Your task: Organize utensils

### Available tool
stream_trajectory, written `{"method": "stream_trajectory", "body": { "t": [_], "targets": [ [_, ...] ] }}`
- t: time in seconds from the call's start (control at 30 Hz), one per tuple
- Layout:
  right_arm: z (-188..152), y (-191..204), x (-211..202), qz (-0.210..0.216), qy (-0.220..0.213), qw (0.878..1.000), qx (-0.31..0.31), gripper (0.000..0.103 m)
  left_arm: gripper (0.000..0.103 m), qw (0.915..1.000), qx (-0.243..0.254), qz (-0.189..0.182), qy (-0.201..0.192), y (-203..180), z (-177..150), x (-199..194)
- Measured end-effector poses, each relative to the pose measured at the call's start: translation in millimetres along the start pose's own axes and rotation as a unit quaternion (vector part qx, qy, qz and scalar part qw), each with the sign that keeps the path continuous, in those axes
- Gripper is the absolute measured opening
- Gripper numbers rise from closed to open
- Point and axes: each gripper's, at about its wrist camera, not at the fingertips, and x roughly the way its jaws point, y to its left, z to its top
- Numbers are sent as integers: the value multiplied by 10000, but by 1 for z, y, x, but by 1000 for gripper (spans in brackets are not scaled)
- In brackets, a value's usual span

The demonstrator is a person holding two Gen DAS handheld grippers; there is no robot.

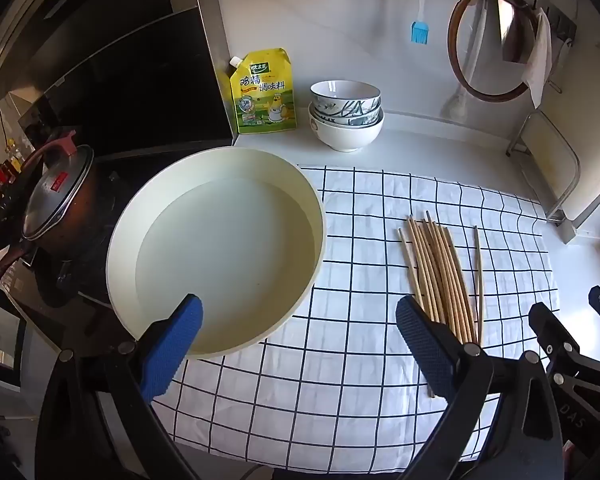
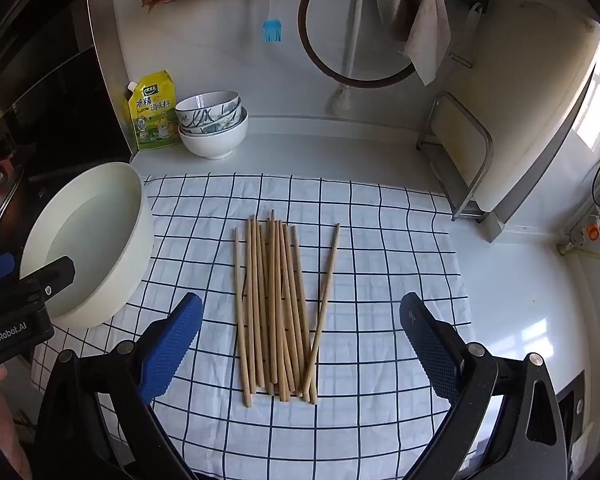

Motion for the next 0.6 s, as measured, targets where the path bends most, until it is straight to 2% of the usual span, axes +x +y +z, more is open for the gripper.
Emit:
{"method": "stream_trajectory", "body": {
  "t": [0.6],
  "targets": [
    [0,1,-3,23,-6,10000,-2,94,96,10000,-5,29,-23,0,-1,-2]
  ]
}}
